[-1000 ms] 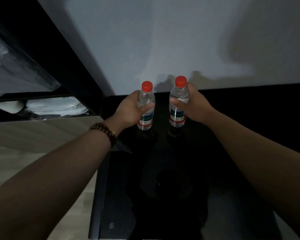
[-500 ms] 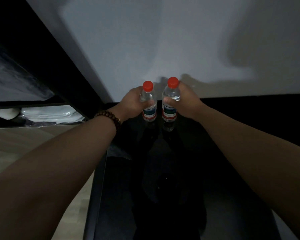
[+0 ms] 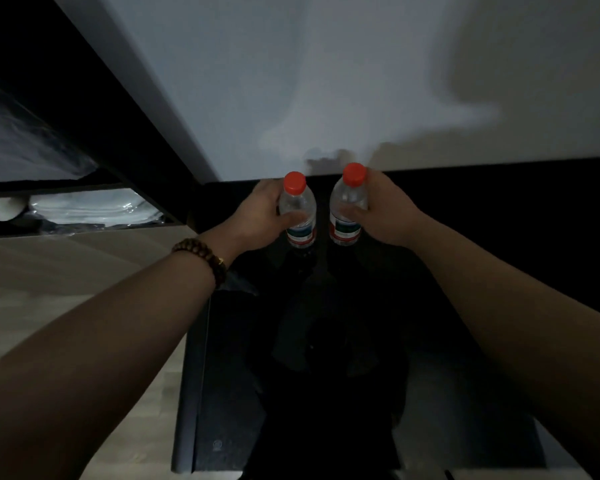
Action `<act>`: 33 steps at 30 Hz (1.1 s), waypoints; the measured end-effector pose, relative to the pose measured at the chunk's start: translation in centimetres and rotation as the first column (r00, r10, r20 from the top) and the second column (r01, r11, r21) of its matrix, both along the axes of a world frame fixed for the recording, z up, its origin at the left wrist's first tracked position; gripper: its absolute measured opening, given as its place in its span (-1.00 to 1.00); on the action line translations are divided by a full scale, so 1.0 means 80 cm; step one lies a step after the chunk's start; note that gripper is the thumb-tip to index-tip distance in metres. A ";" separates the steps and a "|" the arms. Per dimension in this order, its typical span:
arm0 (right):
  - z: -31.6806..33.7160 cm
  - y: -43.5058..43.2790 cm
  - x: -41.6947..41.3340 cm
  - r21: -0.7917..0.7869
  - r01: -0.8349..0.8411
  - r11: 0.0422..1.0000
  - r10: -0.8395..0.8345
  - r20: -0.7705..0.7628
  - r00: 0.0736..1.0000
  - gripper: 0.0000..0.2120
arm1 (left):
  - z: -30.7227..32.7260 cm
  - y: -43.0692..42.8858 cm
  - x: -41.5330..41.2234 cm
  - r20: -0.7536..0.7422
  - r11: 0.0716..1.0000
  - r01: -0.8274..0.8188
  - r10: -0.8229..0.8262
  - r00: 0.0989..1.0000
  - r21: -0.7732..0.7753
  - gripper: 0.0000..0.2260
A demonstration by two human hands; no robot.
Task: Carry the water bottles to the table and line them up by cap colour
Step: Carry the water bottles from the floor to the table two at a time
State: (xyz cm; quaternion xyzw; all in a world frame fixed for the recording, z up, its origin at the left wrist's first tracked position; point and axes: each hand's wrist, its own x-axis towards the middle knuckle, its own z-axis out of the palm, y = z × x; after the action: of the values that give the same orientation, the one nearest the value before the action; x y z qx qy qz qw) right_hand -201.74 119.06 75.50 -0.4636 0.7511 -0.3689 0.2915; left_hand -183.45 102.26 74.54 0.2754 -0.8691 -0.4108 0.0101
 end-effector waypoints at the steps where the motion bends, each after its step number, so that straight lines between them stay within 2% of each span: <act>1: -0.002 0.011 0.006 0.006 0.011 1.000 -0.011 -0.011 1.000 -0.86 | -0.002 0.006 0.006 0.019 1.000 0.005 -0.005 1.000 -0.008 -0.67; 6: -0.004 0.050 0.035 -0.006 -0.022 1.000 0.022 0.002 1.000 -0.88 | -0.005 0.038 0.034 0.060 0.998 0.032 -0.029 0.998 -0.047 -0.49; 10: -0.006 0.070 0.057 0.001 -0.047 0.999 0.047 0.020 0.999 -0.87 | -0.009 0.057 0.055 0.087 0.999 0.030 -0.030 0.996 -0.009 -0.49; 13: -0.016 0.079 0.065 0.085 0.005 0.996 -0.004 -0.013 1.000 -0.70 | -0.013 0.068 0.066 0.081 1.000 0.021 -0.021 0.996 -0.002 -0.54; 17: -0.033 0.088 0.072 0.212 0.024 0.977 -0.022 -0.013 1.000 -0.56 | -0.021 0.074 0.075 0.072 1.000 0.009 -0.008 0.997 -0.008 -0.58; 20: -0.039 0.096 0.073 0.226 0.110 0.968 -0.107 -0.028 0.994 -0.45 | -0.027 0.080 0.080 0.071 1.000 -0.016 0.017 0.997 -0.006 -0.58; 24: -0.042 0.100 0.073 0.229 0.103 0.968 -0.099 -0.027 0.995 -0.49 | -0.032 0.087 0.086 0.068 0.996 -0.088 0.087 0.994 0.017 -0.52; 28: -0.040 0.099 0.080 0.220 0.132 0.966 -0.125 -0.049 0.991 -0.53 | -0.030 0.089 0.087 0.095 0.996 -0.090 0.089 0.992 0.010 -0.49; 31: -0.039 0.103 0.086 0.254 0.172 0.952 -0.172 -0.023 0.985 -0.35 | -0.022 0.092 0.089 0.105 0.997 -0.077 0.075 0.992 0.014 -0.53; 33: -0.036 0.108 0.091 0.282 0.213 0.935 -0.216 -0.022 0.976 -0.21 | -0.019 0.094 0.096 0.125 0.996 -0.089 0.088 0.988 -0.001 -0.38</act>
State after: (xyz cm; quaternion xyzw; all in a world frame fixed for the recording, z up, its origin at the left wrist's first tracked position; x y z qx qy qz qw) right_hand -194.46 127.74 72.59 -0.3308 0.8407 -0.2896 0.3162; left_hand -175.78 109.77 73.00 0.3388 -0.8540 -0.3940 -0.0267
